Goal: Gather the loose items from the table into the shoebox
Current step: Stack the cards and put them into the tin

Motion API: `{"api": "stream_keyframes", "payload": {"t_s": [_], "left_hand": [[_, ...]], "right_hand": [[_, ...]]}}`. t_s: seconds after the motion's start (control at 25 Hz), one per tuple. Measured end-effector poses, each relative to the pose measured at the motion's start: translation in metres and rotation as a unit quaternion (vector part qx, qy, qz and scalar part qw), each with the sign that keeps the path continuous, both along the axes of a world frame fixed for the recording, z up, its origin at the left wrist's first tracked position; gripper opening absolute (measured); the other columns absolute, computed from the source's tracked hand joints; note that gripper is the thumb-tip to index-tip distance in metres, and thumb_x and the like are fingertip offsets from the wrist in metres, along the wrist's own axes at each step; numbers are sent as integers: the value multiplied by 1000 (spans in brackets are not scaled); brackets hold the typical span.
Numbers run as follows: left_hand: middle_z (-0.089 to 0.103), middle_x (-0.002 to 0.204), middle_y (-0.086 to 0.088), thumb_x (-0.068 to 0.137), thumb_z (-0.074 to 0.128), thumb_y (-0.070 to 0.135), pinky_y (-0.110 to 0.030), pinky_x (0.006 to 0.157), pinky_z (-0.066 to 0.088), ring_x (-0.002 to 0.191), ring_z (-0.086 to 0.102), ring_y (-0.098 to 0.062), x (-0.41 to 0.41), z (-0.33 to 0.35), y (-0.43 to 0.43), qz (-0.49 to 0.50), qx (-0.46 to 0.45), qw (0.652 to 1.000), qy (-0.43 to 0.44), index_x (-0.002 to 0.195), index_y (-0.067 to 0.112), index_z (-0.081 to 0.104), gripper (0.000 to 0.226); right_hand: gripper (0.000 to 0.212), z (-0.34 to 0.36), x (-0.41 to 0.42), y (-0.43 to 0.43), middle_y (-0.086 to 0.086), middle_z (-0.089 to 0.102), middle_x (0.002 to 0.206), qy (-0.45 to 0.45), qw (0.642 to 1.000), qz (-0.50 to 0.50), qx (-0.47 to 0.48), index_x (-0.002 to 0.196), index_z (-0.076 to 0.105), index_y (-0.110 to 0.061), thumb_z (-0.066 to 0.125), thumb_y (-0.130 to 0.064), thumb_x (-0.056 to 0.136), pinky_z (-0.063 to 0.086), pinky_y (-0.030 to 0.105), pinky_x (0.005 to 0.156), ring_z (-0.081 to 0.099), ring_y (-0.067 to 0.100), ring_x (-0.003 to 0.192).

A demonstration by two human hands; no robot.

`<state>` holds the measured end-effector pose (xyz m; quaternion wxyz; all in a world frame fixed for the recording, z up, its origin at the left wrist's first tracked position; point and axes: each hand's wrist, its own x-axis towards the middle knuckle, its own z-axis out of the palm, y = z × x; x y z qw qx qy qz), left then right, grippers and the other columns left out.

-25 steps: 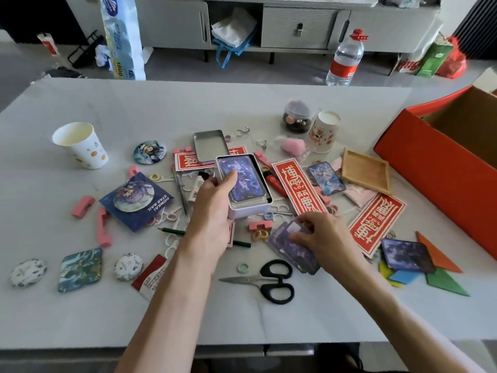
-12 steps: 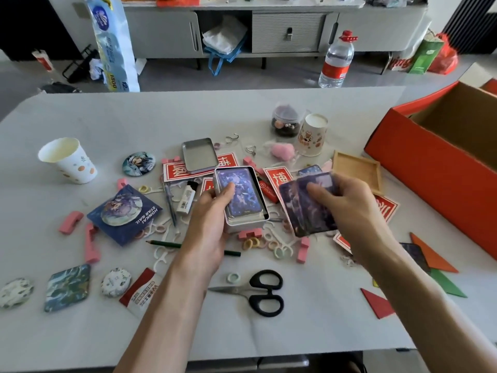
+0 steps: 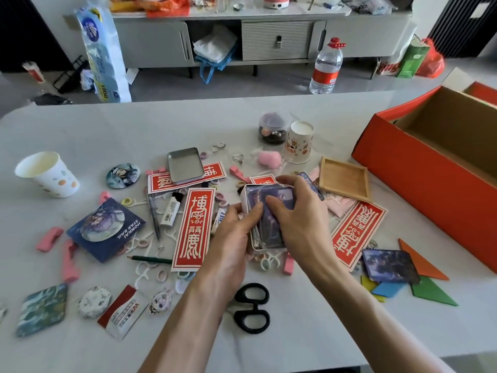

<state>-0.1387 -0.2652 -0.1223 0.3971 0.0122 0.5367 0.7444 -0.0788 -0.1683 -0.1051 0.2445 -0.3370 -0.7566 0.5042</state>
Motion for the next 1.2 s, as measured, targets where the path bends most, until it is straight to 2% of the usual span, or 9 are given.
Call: {"api": "stream_keyframes", "payload": {"t_s": [0.12,0.24,0.4,0.48,0.6,0.68,0.8,1.0,1.2], "left_hand": [[75,94,-12,95,61,19,-28,53,55,75,73,-21,3,0,5,7,4,1000,-9,125,5,56,34],[75,95,-12,94,61,19,-34,62,60,78,73,-22,3,-1,5,3,2,1000,-5,125,5,55,34],[76,99,-12,93,62,22,-43,80,58,86,73,-24,1,-3,1,-25,-18,999,13,122,9,57,32],[76,99,-12,90,64,24,-41,78,58,87,74,-24,0,-3,-2,-48,-20,998,23,120,11,57,33],[76,100,-13,85,66,26,-42,79,57,87,73,-25,-2,-4,-4,-67,-20,997,28,120,10,57,40],[76,100,-12,84,67,27,-41,77,58,86,73,-24,-5,-5,-4,-70,-18,997,26,121,9,56,43],[76,99,-10,78,69,31,-40,70,61,85,74,-23,-9,-4,-6,-76,-15,997,26,121,10,56,49],[77,97,-10,78,70,32,-46,78,57,84,74,-23,-8,-5,-4,-85,-29,995,40,120,11,56,49],[77,92,-9,89,66,23,-32,54,57,75,74,-22,-11,-6,-4,-46,-33,998,39,116,12,60,30]], "right_hand": [[27,-3,-2,1,-14,64,94,-1,1000,-21,15,106,55,-32,71,-27,85,56,38,79,64,5,83],[29,-5,-3,7,-9,61,96,-36,998,-31,39,103,53,-28,73,-32,82,53,36,81,61,12,90],[34,-2,-2,17,-12,56,76,-74,997,-18,19,93,54,-27,80,-39,74,40,14,47,56,2,63],[39,0,-1,23,-11,57,73,-111,992,-7,53,89,55,-26,81,-47,69,37,18,47,56,2,62],[46,5,0,25,-10,62,79,-152,985,13,82,91,57,-25,78,-57,66,51,30,56,61,8,70],[37,8,2,29,-7,67,81,-148,986,50,55,97,62,-25,74,-52,75,56,32,60,66,10,70],[20,14,6,39,1,73,80,-124,983,136,-23,111,65,-22,65,-24,91,57,31,61,70,16,67],[24,12,8,44,3,69,70,-100,985,123,-67,105,66,-14,75,-15,83,44,19,45,57,6,48],[25,1,3,37,-7,63,89,-102,986,62,117,101,69,-25,77,-30,78,49,27,67,62,10,76]]}}
